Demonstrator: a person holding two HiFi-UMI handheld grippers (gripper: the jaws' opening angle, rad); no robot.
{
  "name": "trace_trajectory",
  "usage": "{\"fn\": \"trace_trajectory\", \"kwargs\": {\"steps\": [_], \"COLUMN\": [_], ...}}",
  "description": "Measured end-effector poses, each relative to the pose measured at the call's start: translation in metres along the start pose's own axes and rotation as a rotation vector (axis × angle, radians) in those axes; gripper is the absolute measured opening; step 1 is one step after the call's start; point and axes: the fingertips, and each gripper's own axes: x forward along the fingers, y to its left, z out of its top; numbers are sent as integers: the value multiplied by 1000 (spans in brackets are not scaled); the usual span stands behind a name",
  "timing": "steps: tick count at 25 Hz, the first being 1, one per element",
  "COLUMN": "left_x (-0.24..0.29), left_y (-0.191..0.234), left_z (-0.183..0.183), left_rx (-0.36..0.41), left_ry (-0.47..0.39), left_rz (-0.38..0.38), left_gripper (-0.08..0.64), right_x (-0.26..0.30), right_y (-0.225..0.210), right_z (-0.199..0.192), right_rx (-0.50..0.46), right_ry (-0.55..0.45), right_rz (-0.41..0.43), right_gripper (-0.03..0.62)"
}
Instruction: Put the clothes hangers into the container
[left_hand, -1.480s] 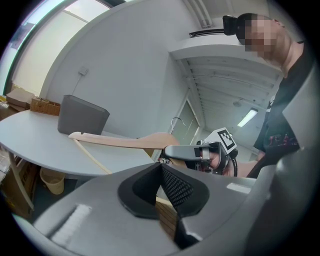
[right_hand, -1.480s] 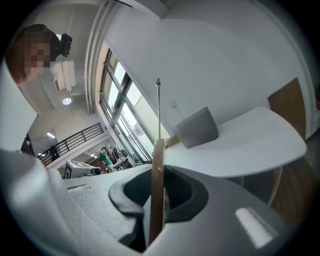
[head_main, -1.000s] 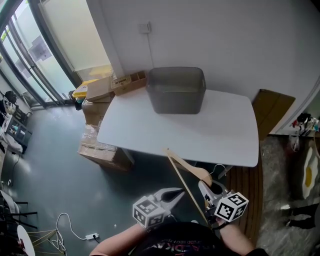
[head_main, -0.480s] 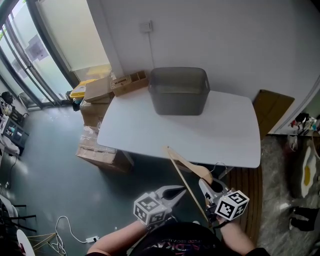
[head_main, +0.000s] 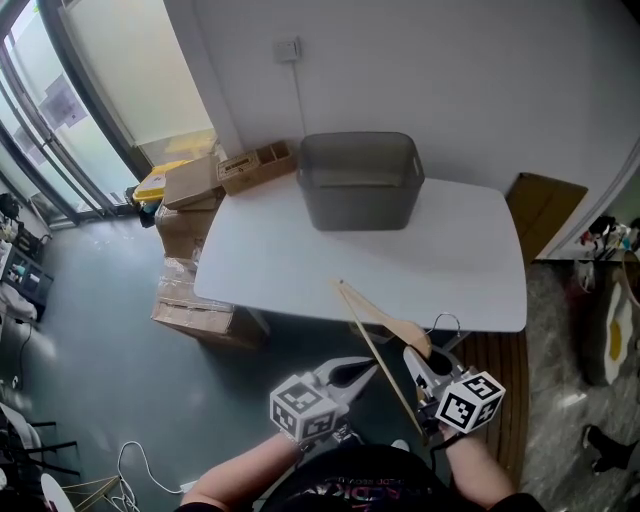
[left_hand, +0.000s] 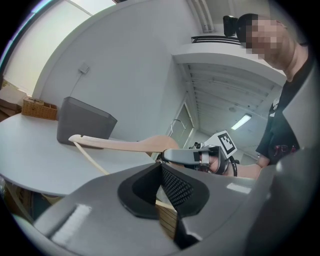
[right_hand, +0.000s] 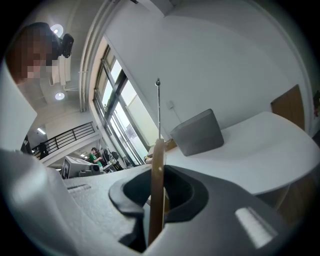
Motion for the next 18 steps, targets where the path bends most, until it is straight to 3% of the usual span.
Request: {"fn": "trace_trajectory", "kwargs": {"steps": [10,18], "left_x": [-7,-20], "left_y": [19,27], "left_z": [29,43], "left_rx": [10,21], "left_ry": [-51,-72], "left_rz": [-26,0], "left_gripper": [6,6], "right_x": [26,38], "right_y": [7,18], "right_z": [23,45], "right_rx": [-48,-92], "right_ry": [-46,-65], "right_rz": [-27,-12], "right_gripper": [56,55]}}
